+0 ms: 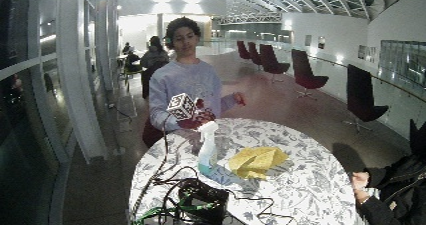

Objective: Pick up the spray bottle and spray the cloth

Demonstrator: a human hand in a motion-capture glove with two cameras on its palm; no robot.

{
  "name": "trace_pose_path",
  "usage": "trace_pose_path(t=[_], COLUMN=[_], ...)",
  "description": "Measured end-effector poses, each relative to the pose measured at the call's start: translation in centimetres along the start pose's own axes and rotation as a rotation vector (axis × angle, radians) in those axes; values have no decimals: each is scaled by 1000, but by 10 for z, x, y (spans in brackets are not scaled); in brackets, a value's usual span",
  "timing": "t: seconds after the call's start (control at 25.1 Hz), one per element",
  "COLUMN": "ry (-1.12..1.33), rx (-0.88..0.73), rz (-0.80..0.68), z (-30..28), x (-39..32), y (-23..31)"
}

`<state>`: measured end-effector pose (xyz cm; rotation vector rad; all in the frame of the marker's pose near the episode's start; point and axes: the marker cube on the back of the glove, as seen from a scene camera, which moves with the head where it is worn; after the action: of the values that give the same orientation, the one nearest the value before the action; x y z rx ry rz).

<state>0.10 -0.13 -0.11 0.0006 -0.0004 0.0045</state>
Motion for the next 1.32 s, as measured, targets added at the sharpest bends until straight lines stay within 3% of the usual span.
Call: trace_pose_path(t=[0.72,1.16,1.32], ry=[31,-597,-699], rx=[-24,318,401], rz=[37,328,412], z=[-9,-47,-52], x=[13,56,71], y=[-19,-10,-1])
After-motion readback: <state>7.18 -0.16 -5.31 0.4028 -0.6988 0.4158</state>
